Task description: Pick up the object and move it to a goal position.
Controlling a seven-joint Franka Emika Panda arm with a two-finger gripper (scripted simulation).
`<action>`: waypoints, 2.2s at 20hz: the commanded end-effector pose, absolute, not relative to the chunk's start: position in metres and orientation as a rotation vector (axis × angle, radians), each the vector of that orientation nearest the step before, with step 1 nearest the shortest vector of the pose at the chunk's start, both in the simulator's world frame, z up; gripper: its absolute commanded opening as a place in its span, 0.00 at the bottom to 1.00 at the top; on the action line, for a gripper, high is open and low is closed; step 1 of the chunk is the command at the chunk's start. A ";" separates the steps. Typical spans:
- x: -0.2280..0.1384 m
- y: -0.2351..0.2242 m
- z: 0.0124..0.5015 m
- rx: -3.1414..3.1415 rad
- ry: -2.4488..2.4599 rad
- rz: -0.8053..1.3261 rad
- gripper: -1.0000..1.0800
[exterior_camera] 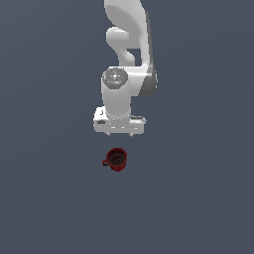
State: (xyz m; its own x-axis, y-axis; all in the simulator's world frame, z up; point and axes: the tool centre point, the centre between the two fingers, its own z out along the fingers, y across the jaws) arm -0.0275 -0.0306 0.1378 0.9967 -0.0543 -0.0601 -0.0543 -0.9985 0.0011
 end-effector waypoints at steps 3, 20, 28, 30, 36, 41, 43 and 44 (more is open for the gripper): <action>-0.027 -0.028 0.139 -3.139 0.076 0.092 0.62; -0.010 -0.012 0.140 -3.165 0.069 0.110 0.62; 0.016 -0.008 0.129 -3.230 0.164 0.164 0.62; 0.025 -0.006 0.125 -3.255 0.198 0.178 0.62; 0.046 -0.002 0.115 -3.327 0.293 0.207 0.62; 0.057 0.001 0.110 -3.371 0.350 0.215 0.62; 0.060 0.002 0.108 -3.383 0.366 0.216 0.62; 0.061 0.002 0.108 -3.389 0.373 0.216 0.62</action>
State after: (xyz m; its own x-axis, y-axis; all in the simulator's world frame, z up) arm 0.0583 0.0021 0.1084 0.9702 -0.2222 -0.0963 -0.1892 -0.9438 0.2711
